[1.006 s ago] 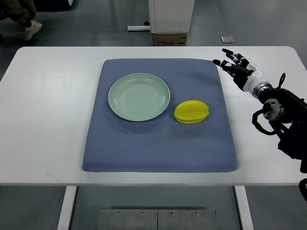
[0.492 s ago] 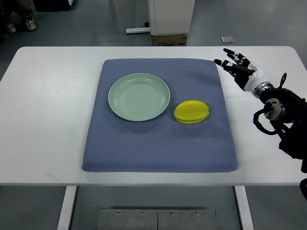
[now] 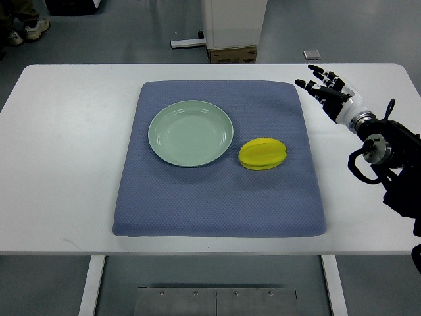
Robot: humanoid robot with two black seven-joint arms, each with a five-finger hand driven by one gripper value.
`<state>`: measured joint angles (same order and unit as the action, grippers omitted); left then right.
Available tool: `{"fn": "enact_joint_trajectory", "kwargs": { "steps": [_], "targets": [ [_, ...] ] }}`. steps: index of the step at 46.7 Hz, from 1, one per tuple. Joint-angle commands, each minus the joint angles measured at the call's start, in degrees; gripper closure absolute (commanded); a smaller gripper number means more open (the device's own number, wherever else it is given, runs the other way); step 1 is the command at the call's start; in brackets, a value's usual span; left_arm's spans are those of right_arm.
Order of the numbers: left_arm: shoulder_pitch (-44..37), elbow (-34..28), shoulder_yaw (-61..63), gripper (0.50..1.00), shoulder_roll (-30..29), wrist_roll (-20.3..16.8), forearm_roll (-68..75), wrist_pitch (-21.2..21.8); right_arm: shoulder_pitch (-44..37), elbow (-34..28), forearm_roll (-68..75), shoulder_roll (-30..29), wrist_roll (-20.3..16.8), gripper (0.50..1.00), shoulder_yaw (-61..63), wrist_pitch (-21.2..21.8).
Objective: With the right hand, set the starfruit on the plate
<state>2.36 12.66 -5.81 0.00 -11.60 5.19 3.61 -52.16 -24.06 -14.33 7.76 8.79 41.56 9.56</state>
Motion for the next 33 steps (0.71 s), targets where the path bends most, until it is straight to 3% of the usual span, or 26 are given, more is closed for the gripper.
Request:
{"fn": "enact_joint_trajectory", "kwargs": {
  "steps": [1, 33],
  "targets": [
    [0.01, 0.00, 0.01, 0.500, 0.00, 0.00, 0.00, -0.01, -0.05, 0.16, -0.08, 0.15, -0.09, 0.500, -0.16, -0.06],
    [0.01, 0.00, 0.01, 0.500, 0.00, 0.00, 0.00, -0.01, 0.04, -0.72, -0.17, 1.11, -0.09, 0.500, -1.48, 1.78]
  ]
}}
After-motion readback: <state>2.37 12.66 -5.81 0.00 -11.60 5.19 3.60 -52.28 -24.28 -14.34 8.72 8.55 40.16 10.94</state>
